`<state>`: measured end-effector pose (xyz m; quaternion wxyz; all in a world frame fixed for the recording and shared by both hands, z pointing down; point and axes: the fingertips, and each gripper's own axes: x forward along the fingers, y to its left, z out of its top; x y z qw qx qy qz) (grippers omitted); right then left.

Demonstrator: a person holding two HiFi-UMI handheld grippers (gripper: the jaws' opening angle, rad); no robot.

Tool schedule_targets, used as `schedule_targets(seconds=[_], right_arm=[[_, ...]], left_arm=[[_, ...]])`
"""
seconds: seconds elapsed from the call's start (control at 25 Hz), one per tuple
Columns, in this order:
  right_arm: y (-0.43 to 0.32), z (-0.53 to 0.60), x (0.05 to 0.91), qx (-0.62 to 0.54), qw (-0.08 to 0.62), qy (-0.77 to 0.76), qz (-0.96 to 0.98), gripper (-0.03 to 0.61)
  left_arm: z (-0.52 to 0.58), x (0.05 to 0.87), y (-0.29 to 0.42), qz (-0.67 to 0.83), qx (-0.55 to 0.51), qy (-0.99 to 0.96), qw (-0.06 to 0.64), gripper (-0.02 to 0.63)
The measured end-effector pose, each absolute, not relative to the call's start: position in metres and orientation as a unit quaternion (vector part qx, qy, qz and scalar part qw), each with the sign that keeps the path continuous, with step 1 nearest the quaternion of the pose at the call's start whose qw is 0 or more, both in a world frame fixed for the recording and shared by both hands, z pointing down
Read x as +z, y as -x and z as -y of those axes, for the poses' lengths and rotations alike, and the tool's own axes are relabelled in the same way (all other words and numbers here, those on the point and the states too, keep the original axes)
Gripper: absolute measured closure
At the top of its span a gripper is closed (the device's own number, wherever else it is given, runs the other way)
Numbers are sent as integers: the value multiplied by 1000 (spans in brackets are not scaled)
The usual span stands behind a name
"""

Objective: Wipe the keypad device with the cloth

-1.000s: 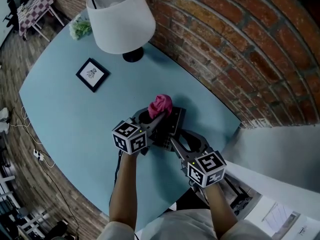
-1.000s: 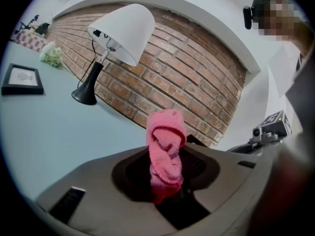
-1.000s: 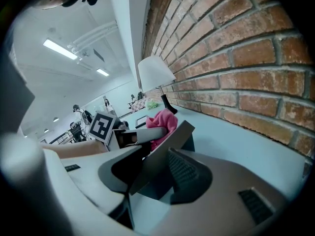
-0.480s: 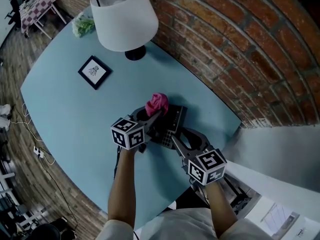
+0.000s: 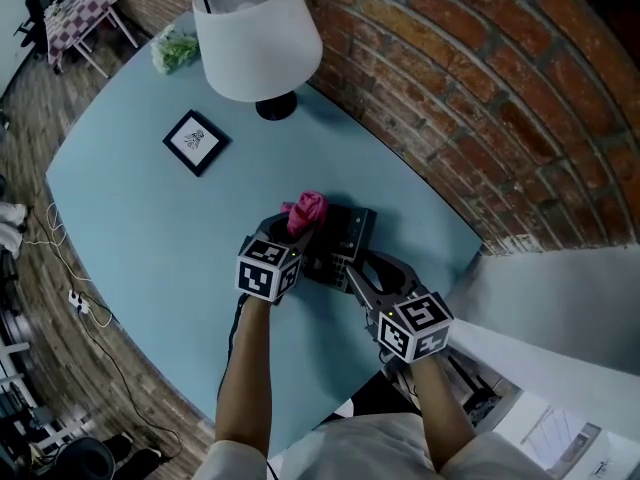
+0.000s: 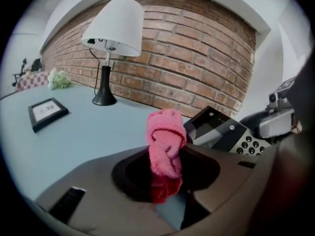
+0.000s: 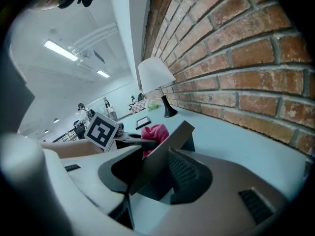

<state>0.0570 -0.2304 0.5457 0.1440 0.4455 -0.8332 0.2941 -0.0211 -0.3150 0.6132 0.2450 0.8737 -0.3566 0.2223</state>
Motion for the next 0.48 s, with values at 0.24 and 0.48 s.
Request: schedule_targets(seconds=[0.24,0.48], right_arm=[[-58,230,546,301,138,-446,831,385],[-57,225,538,277,153,-430,845,393]], left_arm=[[309,557,18,356,129,-889,257,442],[286,506,-18,292,86,-921,243,440]])
